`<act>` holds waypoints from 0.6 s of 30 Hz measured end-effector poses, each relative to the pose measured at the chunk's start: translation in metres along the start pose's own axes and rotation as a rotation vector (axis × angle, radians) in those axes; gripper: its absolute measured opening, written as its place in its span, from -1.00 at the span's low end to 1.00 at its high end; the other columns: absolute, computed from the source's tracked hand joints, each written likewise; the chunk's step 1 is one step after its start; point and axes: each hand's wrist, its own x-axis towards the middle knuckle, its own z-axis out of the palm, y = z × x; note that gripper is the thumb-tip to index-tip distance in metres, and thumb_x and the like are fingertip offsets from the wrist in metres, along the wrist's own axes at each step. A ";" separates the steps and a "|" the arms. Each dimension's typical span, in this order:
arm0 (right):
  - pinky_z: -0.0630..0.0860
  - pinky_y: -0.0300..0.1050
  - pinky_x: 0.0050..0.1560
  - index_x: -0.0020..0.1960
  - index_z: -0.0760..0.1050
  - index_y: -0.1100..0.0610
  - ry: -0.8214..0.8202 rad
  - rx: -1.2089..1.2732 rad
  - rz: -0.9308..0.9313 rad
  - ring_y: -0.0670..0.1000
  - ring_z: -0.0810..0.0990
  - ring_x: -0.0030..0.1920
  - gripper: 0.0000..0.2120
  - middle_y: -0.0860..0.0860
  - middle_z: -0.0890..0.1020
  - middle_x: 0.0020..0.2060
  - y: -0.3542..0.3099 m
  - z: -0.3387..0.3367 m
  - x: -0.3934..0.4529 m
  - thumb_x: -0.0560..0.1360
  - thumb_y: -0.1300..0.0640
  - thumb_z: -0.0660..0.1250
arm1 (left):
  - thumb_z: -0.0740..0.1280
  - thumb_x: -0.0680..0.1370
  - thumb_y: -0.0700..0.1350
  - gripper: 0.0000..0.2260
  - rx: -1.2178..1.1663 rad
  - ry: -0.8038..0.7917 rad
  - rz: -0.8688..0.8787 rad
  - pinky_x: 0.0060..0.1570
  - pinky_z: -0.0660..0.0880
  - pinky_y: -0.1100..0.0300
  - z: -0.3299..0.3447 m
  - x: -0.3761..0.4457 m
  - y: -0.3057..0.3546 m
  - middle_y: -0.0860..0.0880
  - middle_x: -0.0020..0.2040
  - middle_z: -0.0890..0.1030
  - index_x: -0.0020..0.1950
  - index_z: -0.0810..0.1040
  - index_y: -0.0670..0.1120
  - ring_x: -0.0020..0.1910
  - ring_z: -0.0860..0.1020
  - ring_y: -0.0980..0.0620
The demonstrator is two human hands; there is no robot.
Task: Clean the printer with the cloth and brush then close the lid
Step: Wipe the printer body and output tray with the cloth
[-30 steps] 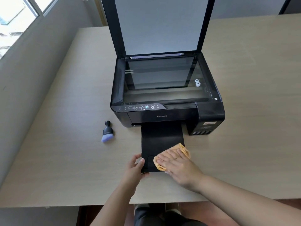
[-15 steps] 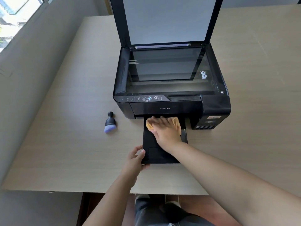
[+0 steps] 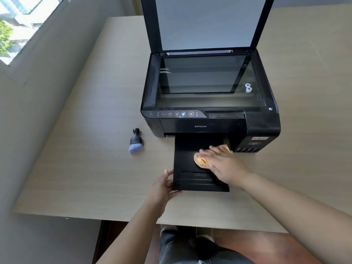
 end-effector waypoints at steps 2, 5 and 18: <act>0.04 0.05 0.47 0.47 0.27 0.01 0.072 0.009 0.150 0.14 0.24 0.47 -0.58 -0.03 0.33 0.47 -0.015 0.005 0.027 0.63 0.05 0.03 | -0.02 0.67 0.10 -0.59 -0.033 0.018 -0.006 -0.10 0.54 0.05 0.001 0.000 -0.001 -0.22 0.01 0.69 0.28 0.50 -0.08 0.04 0.63 -0.15; 0.02 0.04 0.46 0.45 0.28 0.02 0.131 0.072 0.223 0.17 0.25 0.46 -0.59 0.01 0.33 0.47 -0.050 0.011 0.060 0.61 0.09 0.10 | -0.06 0.66 0.16 -0.52 -0.074 0.033 -0.008 -0.12 0.53 0.04 0.003 0.000 -0.001 -0.27 0.01 0.67 0.28 0.49 -0.08 0.03 0.63 -0.16; 0.02 0.01 0.48 0.46 0.31 -0.05 -0.096 0.138 -0.322 -0.04 0.15 0.51 -0.56 -0.17 0.28 0.47 -0.021 0.039 -0.051 0.59 0.07 0.11 | 0.21 0.63 -0.02 -0.76 -0.006 0.066 0.041 -0.18 0.54 0.11 0.005 0.003 -0.005 -0.17 0.04 0.68 0.29 0.46 0.05 -0.01 0.65 -0.10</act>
